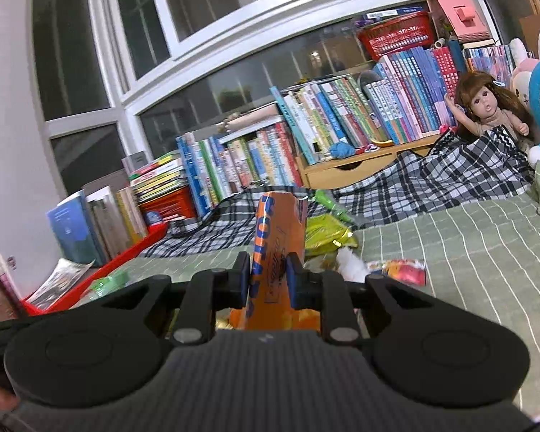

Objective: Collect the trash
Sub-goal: 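Carry the green wrappers and orange box down into the trash bin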

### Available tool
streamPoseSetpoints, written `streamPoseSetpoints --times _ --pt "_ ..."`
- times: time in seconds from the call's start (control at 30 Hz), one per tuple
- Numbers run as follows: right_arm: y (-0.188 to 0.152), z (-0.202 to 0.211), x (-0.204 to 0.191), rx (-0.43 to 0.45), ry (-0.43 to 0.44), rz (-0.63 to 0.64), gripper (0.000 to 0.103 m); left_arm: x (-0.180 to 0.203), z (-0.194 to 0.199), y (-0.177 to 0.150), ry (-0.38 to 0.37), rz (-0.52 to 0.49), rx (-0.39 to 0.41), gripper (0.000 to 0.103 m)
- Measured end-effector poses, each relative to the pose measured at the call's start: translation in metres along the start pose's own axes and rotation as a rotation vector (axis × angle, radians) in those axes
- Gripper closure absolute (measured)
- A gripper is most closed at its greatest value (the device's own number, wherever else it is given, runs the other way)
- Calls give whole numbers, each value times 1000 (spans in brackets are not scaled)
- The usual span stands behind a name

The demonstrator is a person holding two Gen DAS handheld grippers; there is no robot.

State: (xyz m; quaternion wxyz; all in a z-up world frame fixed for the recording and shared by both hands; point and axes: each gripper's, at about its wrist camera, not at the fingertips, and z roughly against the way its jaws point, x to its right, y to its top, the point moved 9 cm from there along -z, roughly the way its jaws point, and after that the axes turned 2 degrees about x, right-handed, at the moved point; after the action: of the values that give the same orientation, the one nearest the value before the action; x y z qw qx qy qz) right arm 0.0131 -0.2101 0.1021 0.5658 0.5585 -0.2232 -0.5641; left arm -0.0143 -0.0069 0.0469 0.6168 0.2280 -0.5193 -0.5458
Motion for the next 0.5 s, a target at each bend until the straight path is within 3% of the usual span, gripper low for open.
streamPoseSetpoints --times 0.23,0.5 --pt "-27 52 -13 -35 55 10 78 16 52 -36 -9 -73 -20 55" --pt "-75 89 -18 -128 75 13 78 8 82 -100 23 -130 -169 55"
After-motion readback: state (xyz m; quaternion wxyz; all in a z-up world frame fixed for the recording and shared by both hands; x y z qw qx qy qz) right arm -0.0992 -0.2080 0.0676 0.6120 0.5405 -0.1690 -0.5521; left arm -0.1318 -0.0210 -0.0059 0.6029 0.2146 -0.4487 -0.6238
